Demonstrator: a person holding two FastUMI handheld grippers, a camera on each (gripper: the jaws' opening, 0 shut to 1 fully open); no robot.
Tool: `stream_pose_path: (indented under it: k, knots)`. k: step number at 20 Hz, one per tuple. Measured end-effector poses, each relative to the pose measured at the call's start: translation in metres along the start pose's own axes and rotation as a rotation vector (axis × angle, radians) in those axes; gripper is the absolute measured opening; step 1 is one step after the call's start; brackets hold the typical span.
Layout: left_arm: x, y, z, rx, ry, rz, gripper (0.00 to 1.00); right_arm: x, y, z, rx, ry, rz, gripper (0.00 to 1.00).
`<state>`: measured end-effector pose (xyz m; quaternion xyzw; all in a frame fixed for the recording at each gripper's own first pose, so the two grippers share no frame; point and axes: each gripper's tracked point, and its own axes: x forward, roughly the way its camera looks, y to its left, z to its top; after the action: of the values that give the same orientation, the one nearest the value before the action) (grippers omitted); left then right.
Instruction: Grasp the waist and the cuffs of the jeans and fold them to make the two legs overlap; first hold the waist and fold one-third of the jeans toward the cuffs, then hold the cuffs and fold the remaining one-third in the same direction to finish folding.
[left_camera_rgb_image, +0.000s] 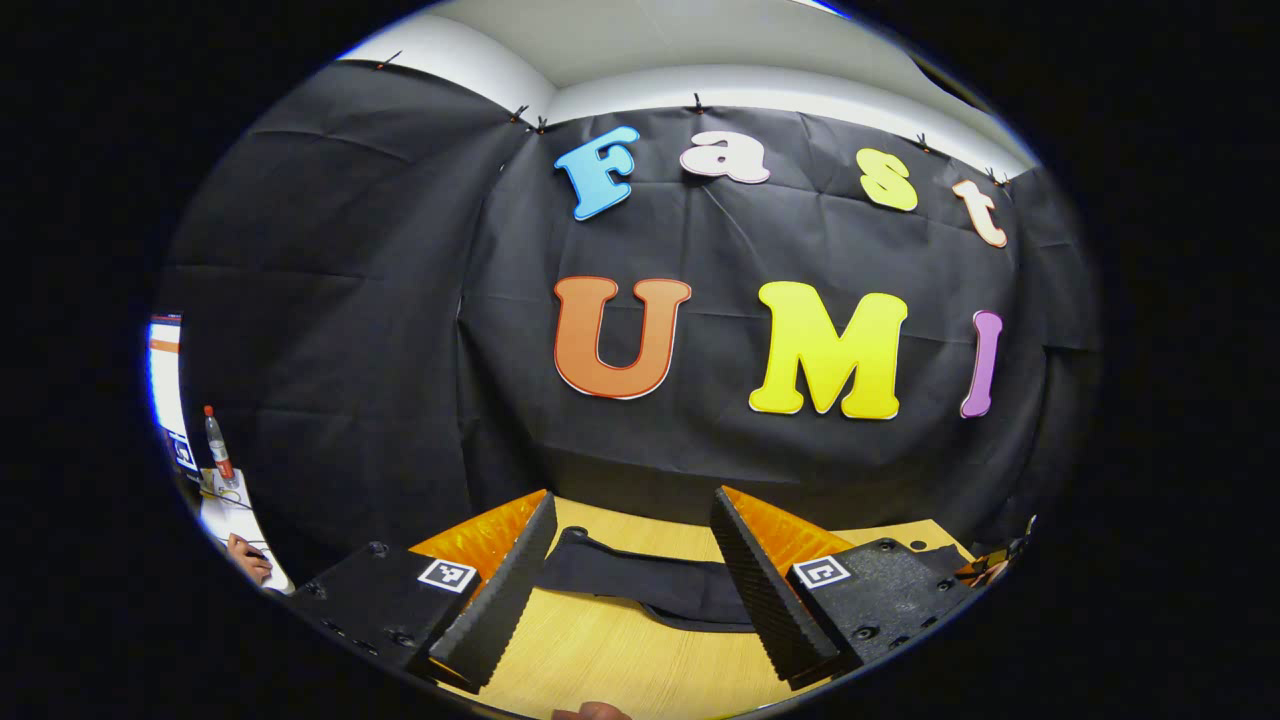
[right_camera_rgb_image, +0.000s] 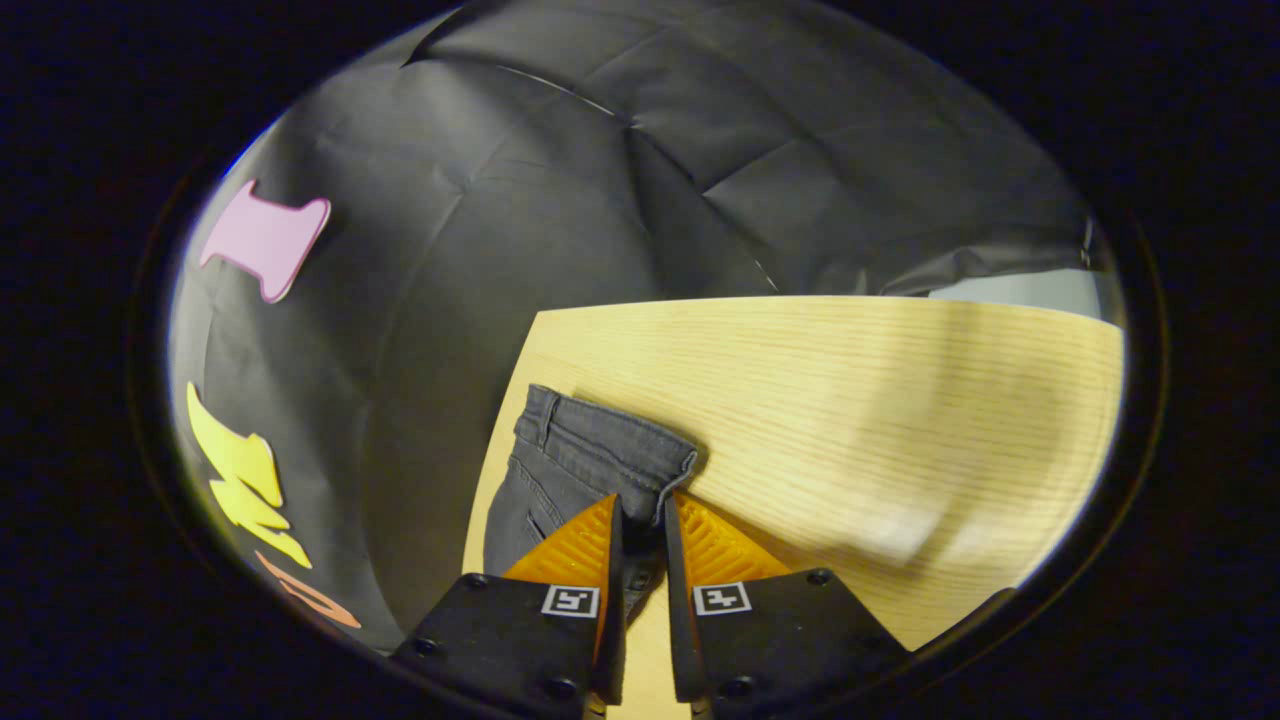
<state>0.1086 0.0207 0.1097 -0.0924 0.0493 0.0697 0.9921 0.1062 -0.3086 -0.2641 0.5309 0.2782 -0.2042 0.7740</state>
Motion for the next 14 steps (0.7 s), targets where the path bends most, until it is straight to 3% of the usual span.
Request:
stream_pose_path:
  k: [1,2,6,9,14]
  knots:
    - [0.002,0.001,0.001,0.001,-0.001,0.0,0.94,0.0,-0.002,-0.001,-0.03,-0.01,-0.011,0.1]
    - [0.003,0.001,0.003,0.003,-0.002,-0.002,0.98,-0.001,-0.006,-0.002,-0.072,-0.015,-0.025,0.05]
    - [0.007,0.0,0.006,0.008,-0.002,-0.014,0.96,-0.004,-0.008,-0.002,-0.145,-0.02,-0.026,0.04]
    - [0.006,0.004,0.003,-0.001,0.01,-0.017,0.96,-0.006,-0.004,0.005,-0.214,-0.056,0.012,0.04]
    - [0.011,0.016,-0.005,-0.055,0.033,-0.012,0.96,-0.01,0.008,0.018,-0.441,-0.121,0.121,0.03]
